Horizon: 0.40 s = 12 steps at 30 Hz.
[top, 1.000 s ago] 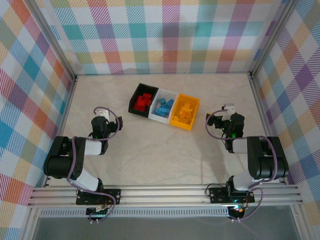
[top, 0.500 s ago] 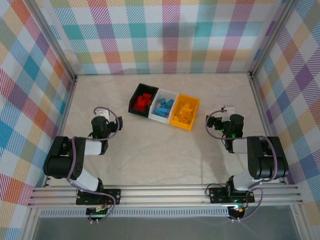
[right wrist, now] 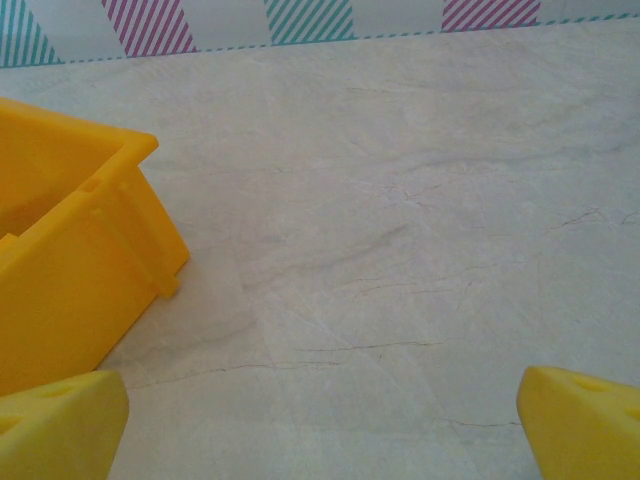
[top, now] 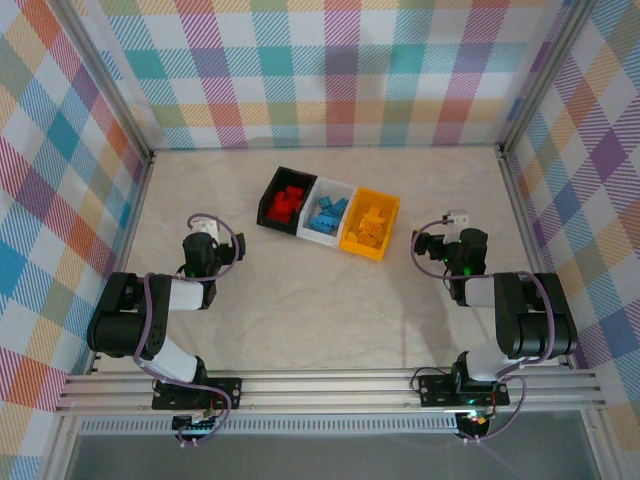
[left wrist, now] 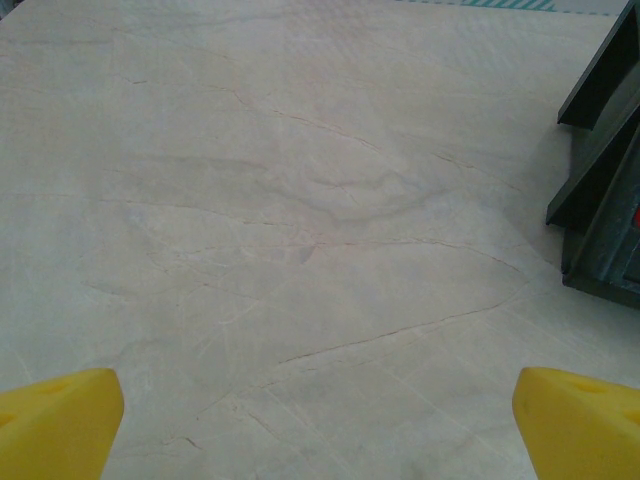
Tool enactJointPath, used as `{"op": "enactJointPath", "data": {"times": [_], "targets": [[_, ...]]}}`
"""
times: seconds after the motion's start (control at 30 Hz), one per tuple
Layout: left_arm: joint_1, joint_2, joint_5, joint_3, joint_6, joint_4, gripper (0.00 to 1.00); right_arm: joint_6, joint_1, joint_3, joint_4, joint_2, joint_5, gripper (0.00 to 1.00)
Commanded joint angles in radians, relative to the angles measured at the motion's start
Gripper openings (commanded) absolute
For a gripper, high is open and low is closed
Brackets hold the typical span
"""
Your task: Sort the legos into containers by color
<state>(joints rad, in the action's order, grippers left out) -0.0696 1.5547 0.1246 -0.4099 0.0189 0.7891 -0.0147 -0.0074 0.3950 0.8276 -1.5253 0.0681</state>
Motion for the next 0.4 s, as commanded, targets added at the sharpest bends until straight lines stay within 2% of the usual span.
{"op": "enactJointPath", "data": {"times": [0.0, 0.37], "targets": [[-0.002, 0.007, 0.008, -0.007, -0.002, 0.021, 1.0, 0.003, -0.003, 0.019, -0.004, -0.009, 0.0, 1.0], [-0.003, 0.007, 0.007, -0.006, -0.001, 0.021, 1.0, 0.005, 0.001, 0.018, 0.0, -0.008, 0.0, 1.0]]}}
